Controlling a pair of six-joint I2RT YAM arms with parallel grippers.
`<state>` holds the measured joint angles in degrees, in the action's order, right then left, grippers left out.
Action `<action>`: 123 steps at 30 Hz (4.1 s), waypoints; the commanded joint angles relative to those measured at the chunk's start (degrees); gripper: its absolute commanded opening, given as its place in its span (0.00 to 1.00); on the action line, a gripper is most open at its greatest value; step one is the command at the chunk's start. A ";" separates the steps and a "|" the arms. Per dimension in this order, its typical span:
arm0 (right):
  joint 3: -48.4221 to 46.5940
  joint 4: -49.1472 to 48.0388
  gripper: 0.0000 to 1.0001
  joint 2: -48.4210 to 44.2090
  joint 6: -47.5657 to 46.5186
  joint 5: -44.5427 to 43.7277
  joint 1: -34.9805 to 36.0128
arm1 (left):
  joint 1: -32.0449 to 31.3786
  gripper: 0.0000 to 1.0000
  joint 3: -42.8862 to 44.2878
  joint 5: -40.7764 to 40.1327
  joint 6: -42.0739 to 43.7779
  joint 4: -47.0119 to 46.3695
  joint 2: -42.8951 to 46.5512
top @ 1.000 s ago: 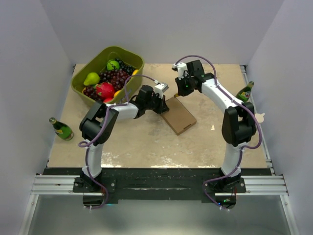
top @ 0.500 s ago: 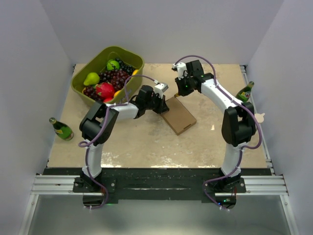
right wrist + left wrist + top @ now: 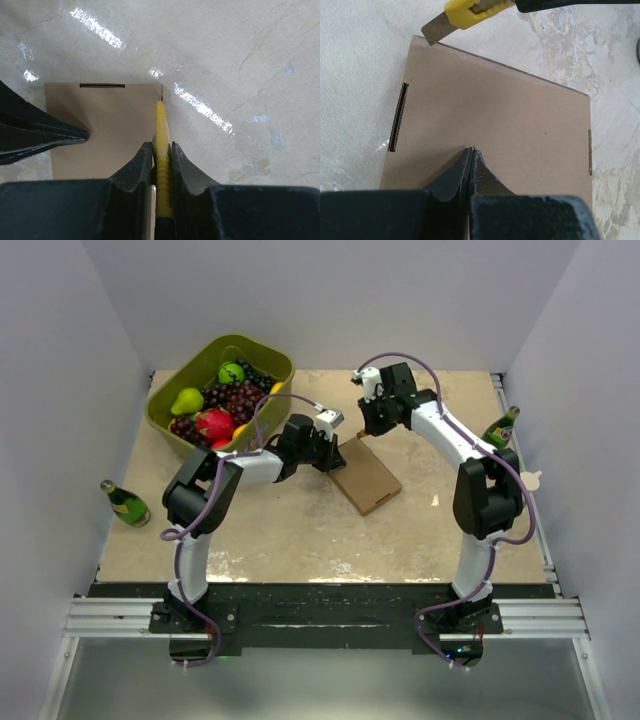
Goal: Unpack the express box
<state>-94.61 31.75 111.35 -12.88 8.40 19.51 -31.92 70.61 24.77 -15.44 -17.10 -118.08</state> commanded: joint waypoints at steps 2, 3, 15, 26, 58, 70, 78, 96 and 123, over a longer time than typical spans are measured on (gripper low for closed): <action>-2.07 -1.60 0.00 -3.42 -0.47 -2.51 0.09 | 0.11 0.00 -0.65 -3.59 0.68 2.16 -1.54; -2.42 -1.86 0.00 -3.42 -0.65 -2.86 0.18 | 0.11 0.00 -0.56 -3.51 0.76 2.25 -1.62; -1.72 -1.16 0.00 -3.07 -0.48 -2.08 0.00 | 0.02 0.00 -0.73 -3.86 0.76 2.34 -1.45; -2.25 -0.63 0.00 -2.89 0.23 0.38 0.00 | -0.07 0.00 -0.65 -3.94 0.76 2.34 -1.36; 2.23 1.56 0.00 -3.59 -0.12 -2.34 0.18 | 0.02 0.00 -0.65 -5.08 0.33 2.60 -1.80; 8.73 4.29 0.00 -7.37 -0.56 -3.22 0.09 | 0.02 0.00 0.14 -8.69 -0.99 3.13 -2.77; 12.34 5.69 0.00 -9.13 -0.39 -5.76 0.18 | 0.11 0.00 0.58 -10.27 -1.61 3.48 -3.47; 6.81 7.28 0.00 -3.16 -0.56 -4.45 0.09 | 3.09 0.50 -1.35 -2.09 11.12 1.20 11.46; -8.49 13.16 0.00 8.53 -5.75 4.34 5.72 | 5.91 0.61 -2.14 -2.71 -10.30 0.32 1.19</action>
<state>-102.65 40.27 117.60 -18.11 7.27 22.94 -25.65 69.45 27.31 -23.53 -18.39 -119.90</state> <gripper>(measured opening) 0.169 0.628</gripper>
